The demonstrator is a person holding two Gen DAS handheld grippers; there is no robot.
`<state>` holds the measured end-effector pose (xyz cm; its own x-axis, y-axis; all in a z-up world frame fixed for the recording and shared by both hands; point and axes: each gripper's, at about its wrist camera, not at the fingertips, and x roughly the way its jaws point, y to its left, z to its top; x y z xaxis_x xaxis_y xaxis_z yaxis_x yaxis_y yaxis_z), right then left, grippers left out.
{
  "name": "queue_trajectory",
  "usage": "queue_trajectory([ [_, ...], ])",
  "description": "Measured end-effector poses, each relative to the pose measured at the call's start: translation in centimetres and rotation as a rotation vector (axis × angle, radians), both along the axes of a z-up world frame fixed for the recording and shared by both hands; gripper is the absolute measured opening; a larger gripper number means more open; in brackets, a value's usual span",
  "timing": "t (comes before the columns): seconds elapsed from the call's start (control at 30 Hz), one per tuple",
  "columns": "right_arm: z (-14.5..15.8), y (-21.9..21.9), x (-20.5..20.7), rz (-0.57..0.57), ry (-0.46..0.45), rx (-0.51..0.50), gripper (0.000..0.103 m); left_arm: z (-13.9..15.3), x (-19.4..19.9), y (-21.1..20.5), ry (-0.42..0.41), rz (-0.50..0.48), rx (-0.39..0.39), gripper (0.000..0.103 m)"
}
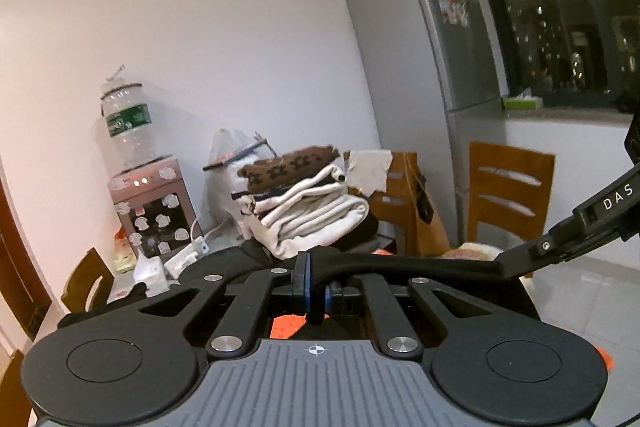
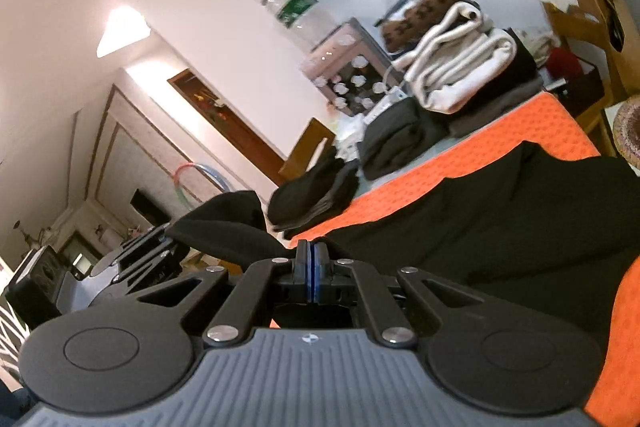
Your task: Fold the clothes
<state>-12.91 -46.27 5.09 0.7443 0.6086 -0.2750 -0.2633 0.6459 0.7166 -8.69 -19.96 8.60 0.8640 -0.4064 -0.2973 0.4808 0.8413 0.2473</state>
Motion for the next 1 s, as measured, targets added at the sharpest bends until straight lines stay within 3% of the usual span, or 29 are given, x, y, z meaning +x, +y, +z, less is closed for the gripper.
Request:
queue_trajectory([
  [0.1, -1.6, -1.8, 4.9, 0.027, 0.040, 0.002, 0.002, -1.3, 4.2, -2.0, 0.051, 0.022, 0.030, 0.009],
  [0.33, -7.1, -2.9, 15.7, 0.096, 0.141, -0.062, 0.002, -6.5, 12.9, -3.8, 0.240, 0.146, 0.009, 0.013],
  [0.6, -11.7, -1.4, 24.1, 0.197, 0.209, -0.155, 0.002, -10.6, 17.2, -4.1, 0.302, 0.255, 0.054, 0.014],
  [0.67, -12.3, -0.7, 25.5, 0.216, 0.215, -0.178, 0.002, -10.9, 17.8, -3.9, 0.314, 0.271, 0.052, 0.019],
  [0.77, -13.0, 0.1, 26.9, 0.228, 0.224, -0.224, 0.003, -11.6, 18.1, -3.1, 0.341, 0.285, 0.041, 0.038],
  [0.87, -13.8, 0.0, 27.4, 0.212, 0.240, -0.268, 0.009, -12.3, 17.6, -1.5, 0.385, 0.289, 0.010, 0.055],
  [0.9, -14.0, -0.2, 27.5, 0.204, 0.243, -0.282, 0.013, -12.6, 17.1, -0.9, 0.403, 0.298, -0.001, 0.057],
  [0.97, -14.3, -0.5, 27.5, 0.189, 0.251, -0.310, 0.036, -13.1, 15.9, 0.5, 0.430, 0.310, -0.032, 0.057],
  [1.0, -14.4, -0.7, 27.5, 0.182, 0.254, -0.324, 0.038, -13.3, 15.2, 1.1, 0.440, 0.310, -0.047, 0.057],
])
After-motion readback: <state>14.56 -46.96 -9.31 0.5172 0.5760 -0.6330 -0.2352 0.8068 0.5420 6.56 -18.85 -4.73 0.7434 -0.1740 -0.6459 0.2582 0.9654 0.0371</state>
